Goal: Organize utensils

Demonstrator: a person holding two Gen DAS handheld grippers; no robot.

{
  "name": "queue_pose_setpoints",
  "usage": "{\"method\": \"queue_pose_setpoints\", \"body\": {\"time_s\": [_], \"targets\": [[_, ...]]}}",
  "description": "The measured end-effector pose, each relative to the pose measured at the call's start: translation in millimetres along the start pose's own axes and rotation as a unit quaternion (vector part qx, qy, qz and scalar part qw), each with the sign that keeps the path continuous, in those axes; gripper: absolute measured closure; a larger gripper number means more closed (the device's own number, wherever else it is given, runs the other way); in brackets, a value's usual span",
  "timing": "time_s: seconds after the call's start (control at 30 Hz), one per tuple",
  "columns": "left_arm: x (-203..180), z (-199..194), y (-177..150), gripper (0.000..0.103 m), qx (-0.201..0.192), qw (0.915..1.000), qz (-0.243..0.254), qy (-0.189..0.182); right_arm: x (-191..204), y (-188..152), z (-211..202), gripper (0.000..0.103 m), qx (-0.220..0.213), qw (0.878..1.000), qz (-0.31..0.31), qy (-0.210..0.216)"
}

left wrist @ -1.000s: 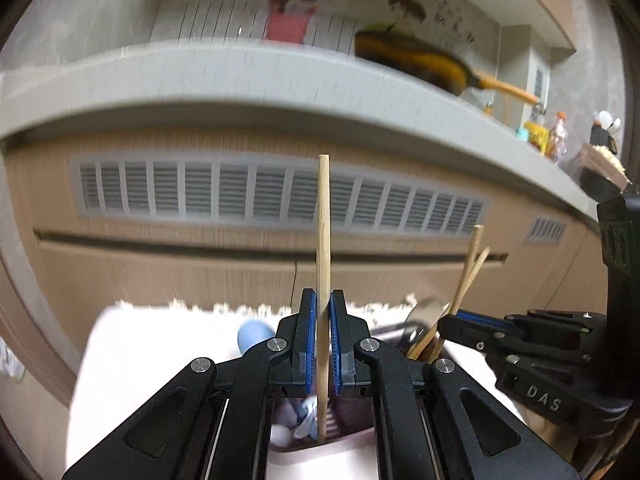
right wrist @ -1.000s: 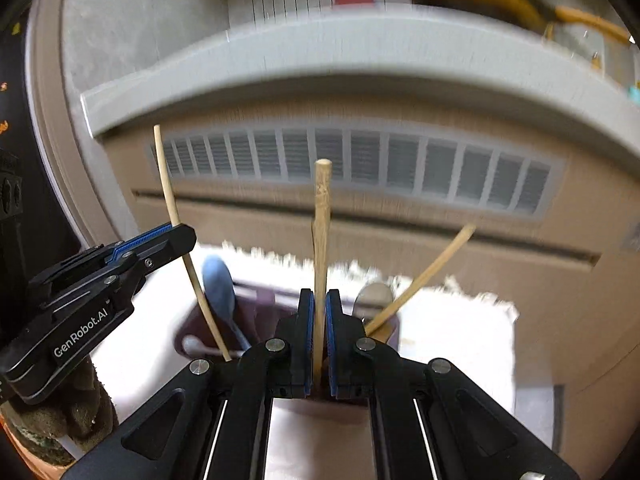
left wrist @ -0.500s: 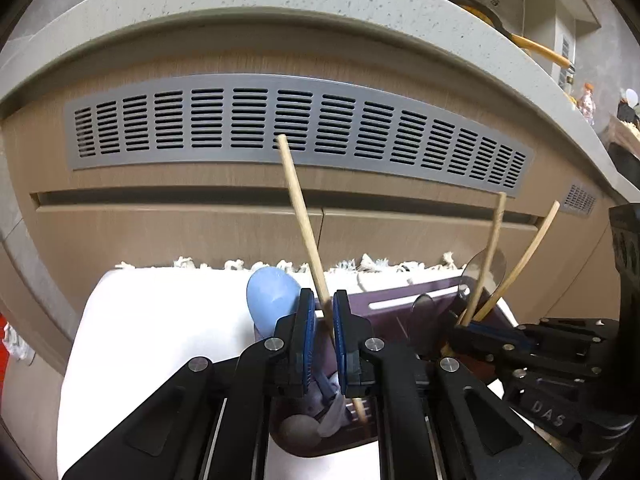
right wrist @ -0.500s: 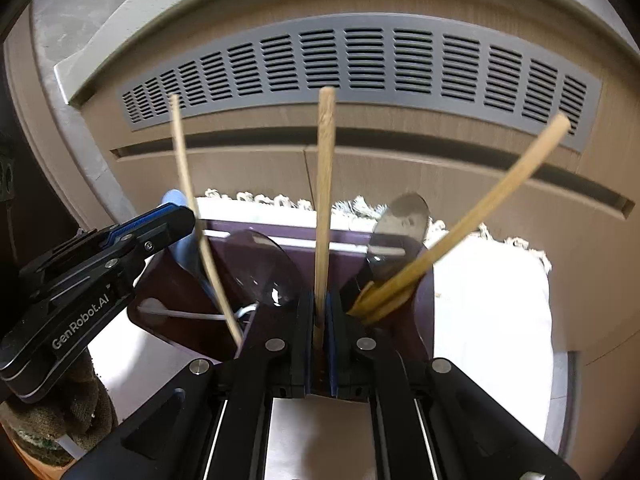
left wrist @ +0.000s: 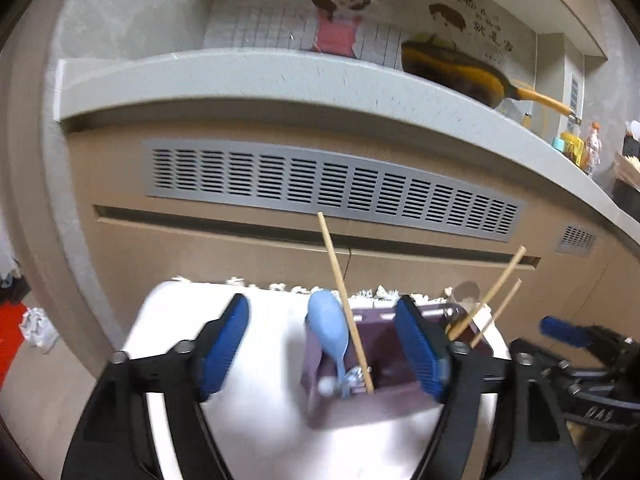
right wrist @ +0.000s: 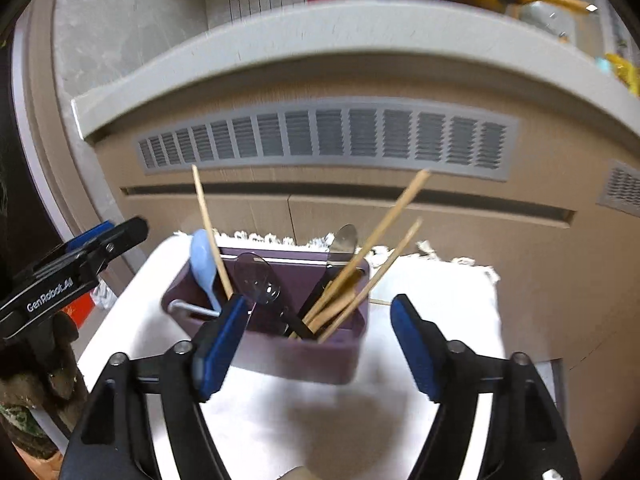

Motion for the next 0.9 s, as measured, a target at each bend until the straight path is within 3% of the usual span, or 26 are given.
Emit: {"method": "queue_pose_setpoints", "body": {"time_s": [0.07, 0.2, 0.33, 0.43, 0.63, 0.9], "targets": [[6, -26, -14, 0.010, -0.014, 0.9999, 0.000, 0.009, 9, -10, -21, 0.019, -0.014, 1.000, -0.010, -0.007], [11, -68, -56, 0.000, -0.013, 0.9997, 0.010, 0.020, 31, -42, -53, 0.013, -0.022, 0.999, -0.031, -0.014], [7, -100, -107, 0.000, 0.018, 0.9989, 0.033, 0.029, 44, -82, -72, 0.011, -0.012, 1.000, -0.025, -0.016], [3, -126, -131, 0.000, 0.003, 0.9976, 0.051, 0.047, 48, -108, -86, 0.011, -0.014, 0.999, -0.028, -0.028], [-2, -169, -152, 0.000, -0.050, 0.9944, 0.042, 0.083, 49, -143, -123, 0.006, -0.073, 0.995, -0.008, -0.066], [-11, -174, -150, 0.000, -0.040, 0.9955, 0.052, 0.069, 62, -155, -131, 0.004, -0.085, 0.993, -0.039, -0.077]]}}
Point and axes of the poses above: each gripper's, at about its wrist camera, not at the fingertips, and z roughly the way its jaws point, x to its left, y to its top, the point moved 4 cm from there along z, roughly the way its jaws point, and after that the axes turned 15 degrees about y, right-handed, at the moved point
